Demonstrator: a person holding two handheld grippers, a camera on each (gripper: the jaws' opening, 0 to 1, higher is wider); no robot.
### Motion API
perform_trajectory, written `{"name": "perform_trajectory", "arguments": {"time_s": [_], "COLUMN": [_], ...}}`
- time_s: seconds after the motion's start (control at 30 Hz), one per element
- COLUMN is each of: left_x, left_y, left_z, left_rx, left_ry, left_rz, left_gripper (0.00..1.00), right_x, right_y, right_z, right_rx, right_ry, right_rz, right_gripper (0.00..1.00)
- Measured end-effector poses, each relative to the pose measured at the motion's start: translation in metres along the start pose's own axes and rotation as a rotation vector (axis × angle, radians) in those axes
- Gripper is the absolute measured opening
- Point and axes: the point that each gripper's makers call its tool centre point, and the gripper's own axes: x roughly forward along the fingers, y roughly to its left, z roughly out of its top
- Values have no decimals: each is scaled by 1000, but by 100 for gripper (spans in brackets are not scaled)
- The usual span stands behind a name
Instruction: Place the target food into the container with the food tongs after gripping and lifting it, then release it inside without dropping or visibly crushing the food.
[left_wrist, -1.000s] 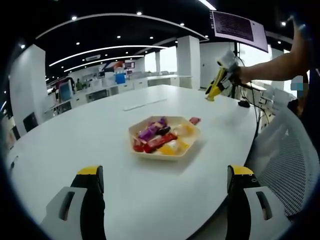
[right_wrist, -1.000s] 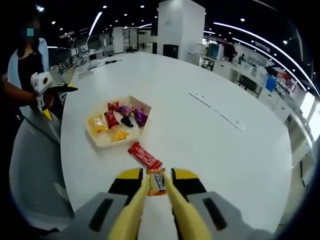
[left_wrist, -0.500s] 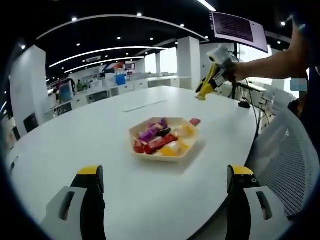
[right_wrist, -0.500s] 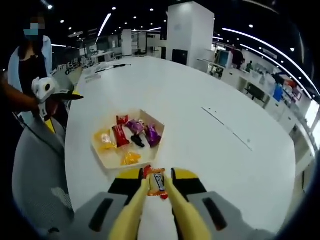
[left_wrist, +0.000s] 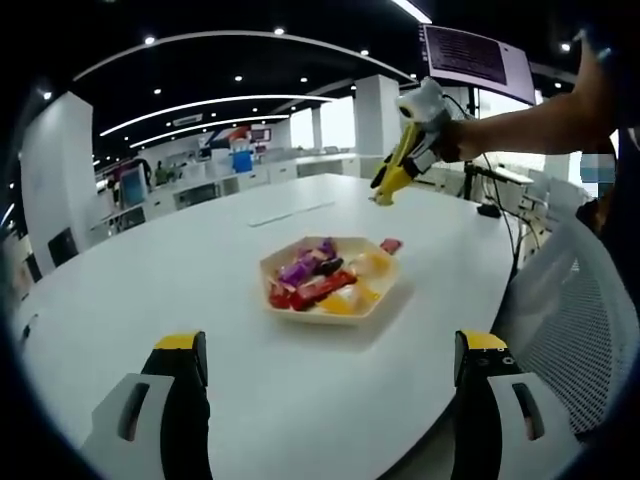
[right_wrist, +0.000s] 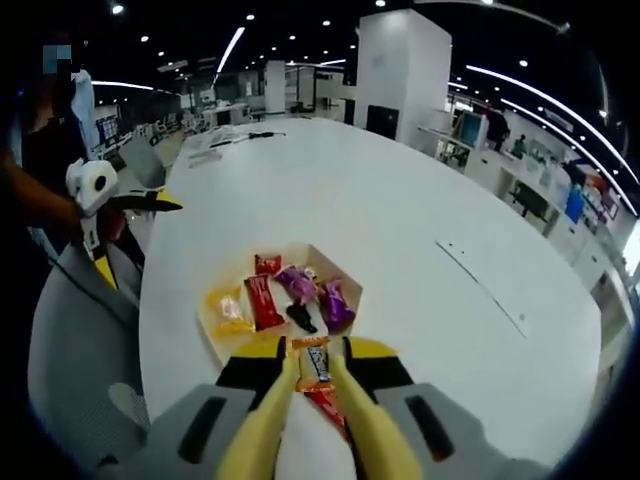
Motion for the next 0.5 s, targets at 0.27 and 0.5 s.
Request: {"name": "perform_trajectory", "arguments": {"time_s": [0.27,0.5], "left_x": [0,0], "left_y": [0,2], "left_z": [0,1], "left_rx": [3,1], "left_ry": [1,0], "left_rz": [1,9], "left_gripper": [100,100], "right_x": [26,49], "right_y": [16,30], "right_z": [27,42], "right_rx": [-28,-51], "right_ry": [-15,-15], "right_rz": [46,85], "right_gripper": [22,22]}}
